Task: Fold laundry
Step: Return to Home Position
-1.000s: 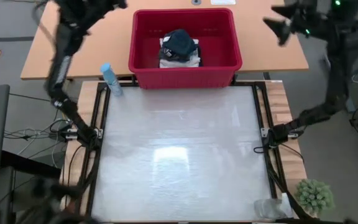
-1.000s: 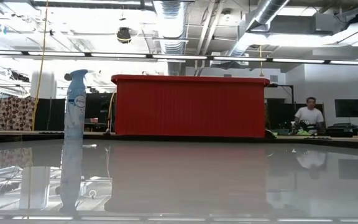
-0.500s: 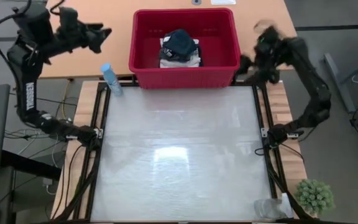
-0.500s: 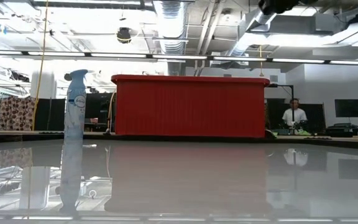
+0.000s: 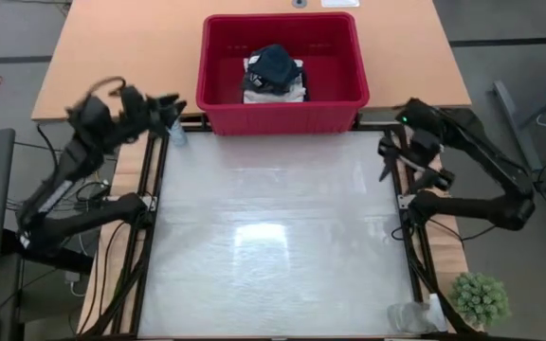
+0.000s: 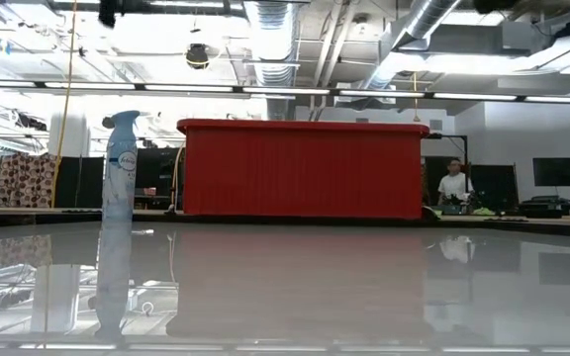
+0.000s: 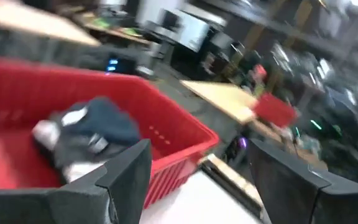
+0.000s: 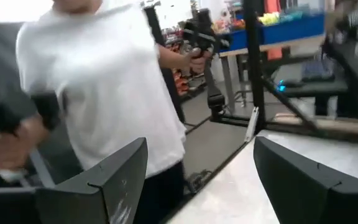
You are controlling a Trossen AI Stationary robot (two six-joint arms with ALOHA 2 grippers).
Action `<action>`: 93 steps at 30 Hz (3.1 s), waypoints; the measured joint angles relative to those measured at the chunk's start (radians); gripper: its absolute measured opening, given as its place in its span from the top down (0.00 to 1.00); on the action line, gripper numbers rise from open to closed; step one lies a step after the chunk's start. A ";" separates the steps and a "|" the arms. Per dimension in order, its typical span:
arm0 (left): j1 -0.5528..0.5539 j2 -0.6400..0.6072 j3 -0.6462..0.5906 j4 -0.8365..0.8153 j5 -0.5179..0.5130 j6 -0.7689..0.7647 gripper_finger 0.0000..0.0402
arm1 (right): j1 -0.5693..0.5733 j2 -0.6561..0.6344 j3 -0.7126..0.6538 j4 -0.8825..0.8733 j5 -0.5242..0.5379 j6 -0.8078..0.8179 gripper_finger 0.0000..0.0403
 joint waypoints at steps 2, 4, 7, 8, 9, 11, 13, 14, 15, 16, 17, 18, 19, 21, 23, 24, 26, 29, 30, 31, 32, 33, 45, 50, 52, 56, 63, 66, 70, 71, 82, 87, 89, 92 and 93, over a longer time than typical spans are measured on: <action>0.000 -0.069 -0.115 0.055 -0.067 -0.093 0.37 | 0.010 -0.013 -0.025 0.014 -0.001 -0.069 0.22; 0.001 -0.123 -0.207 0.084 -0.105 -0.186 0.37 | 0.008 -0.018 -0.067 0.063 0.002 -0.145 0.22; 0.001 -0.196 -0.289 0.127 -0.116 -0.273 0.37 | 0.000 -0.015 -0.128 0.210 0.002 -0.244 0.22; 0.001 -0.219 -0.301 0.127 -0.103 -0.265 0.37 | 0.004 -0.012 -0.152 0.252 0.003 -0.275 0.22; 0.001 -0.238 -0.310 0.130 -0.084 -0.245 0.37 | 0.003 -0.008 -0.175 0.316 0.003 -0.296 0.22; 0.001 -0.265 -0.317 0.130 -0.061 -0.213 0.37 | 0.040 0.003 -0.218 0.413 0.002 -0.302 0.22; 0.001 -0.282 -0.319 0.124 -0.055 -0.201 0.37 | 0.105 0.035 -0.249 0.482 0.003 -0.275 0.22; 0.000 -0.288 -0.319 0.121 -0.055 -0.191 0.37 | 0.147 0.058 -0.258 0.506 0.002 -0.262 0.22; 0.000 -0.294 -0.319 0.120 -0.057 -0.176 0.37 | 0.188 0.083 -0.265 0.507 0.002 -0.257 0.22; 0.000 -0.296 -0.319 0.121 -0.061 -0.162 0.37 | 0.227 0.107 -0.266 0.504 0.002 -0.258 0.22; 0.000 -0.297 -0.319 0.121 -0.064 -0.150 0.37 | 0.270 0.131 -0.265 0.521 0.002 -0.267 0.22; 0.001 -0.298 -0.319 0.124 -0.064 -0.140 0.37 | 0.326 0.156 -0.265 0.545 0.002 -0.270 0.22; 0.000 -0.295 -0.319 0.126 -0.064 -0.130 0.37 | 0.385 0.181 -0.266 0.585 0.002 -0.273 0.22; 0.001 -0.284 -0.319 0.120 -0.067 -0.113 0.37 | 0.504 0.230 -0.262 0.683 -0.002 -0.274 0.22; 0.001 -0.271 -0.319 0.119 -0.069 -0.113 0.37 | 0.612 0.282 -0.264 0.786 -0.001 -0.273 0.22; 0.001 -0.265 -0.319 0.120 -0.069 -0.119 0.37 | 0.663 0.302 -0.264 0.849 -0.001 -0.273 0.22; 0.001 -0.250 -0.319 0.121 -0.069 -0.130 0.37 | 0.753 0.314 -0.265 0.984 -0.001 -0.285 0.22; 0.001 -0.222 -0.319 0.120 -0.065 -0.133 0.37 | 0.871 0.294 -0.263 1.122 -0.007 -0.443 0.22; 0.001 -0.212 -0.319 0.120 -0.062 -0.133 0.37 | 0.901 0.278 -0.264 1.145 -0.006 -0.555 0.22; 0.001 -0.201 -0.319 0.120 -0.061 -0.133 0.37 | 0.926 0.257 -0.264 1.154 -0.007 -0.639 0.22; 0.001 -0.191 -0.319 0.120 -0.061 -0.133 0.37 | 0.950 0.232 -0.264 1.154 -0.008 -0.682 0.22; 0.001 -0.180 -0.319 0.120 -0.061 -0.131 0.37 | 0.975 0.206 -0.264 1.156 -0.006 -0.690 0.22; 0.001 -0.071 -0.319 0.125 0.070 -0.370 0.37 | 1.130 0.116 -0.264 1.843 0.291 -0.493 0.22; 0.001 -0.077 -0.319 0.163 0.089 -0.373 0.37 | 1.228 0.112 -0.228 2.135 0.789 0.394 0.22; 0.001 -0.087 -0.319 0.157 0.090 -0.352 0.37 | 1.248 0.108 -0.214 2.111 1.090 0.697 0.22; 0.001 -0.106 -0.319 0.106 0.146 -0.181 0.37 | 1.175 0.055 -0.214 1.995 1.220 0.916 0.22; 0.042 -0.119 -0.319 0.129 0.268 -0.095 0.37 | 0.898 -0.203 -0.213 1.607 1.088 1.165 0.22; 0.069 -0.141 -0.318 0.165 0.299 -0.110 0.37 | 0.819 -0.300 -0.235 1.514 1.156 1.154 0.22; 0.127 -0.172 -0.318 0.137 0.430 -0.031 0.37 | 0.776 -0.435 -0.357 1.509 1.162 1.139 0.22; 0.145 -0.180 -0.321 0.121 0.461 -0.029 0.37 | 0.763 -0.476 -0.399 1.509 1.171 1.140 0.22; 0.266 -0.241 -0.517 0.155 0.759 -0.004 0.37 | 0.704 -0.774 -0.711 1.604 1.245 1.231 0.22; 0.270 -0.300 -0.648 0.238 0.781 -0.036 0.37 | 0.705 -0.863 -0.795 1.579 1.259 1.190 0.22; 0.266 -0.336 -0.689 0.241 0.732 -0.040 0.37 | 0.705 -0.891 -0.841 1.591 1.260 1.185 0.22; 0.231 -0.407 -0.748 0.235 0.536 -0.093 0.37 | 0.705 -0.931 -0.920 1.638 1.267 1.215 0.22; 0.214 -0.440 -0.766 0.234 0.450 -0.105 0.37 | 0.705 -0.945 -0.946 1.657 1.284 1.229 0.22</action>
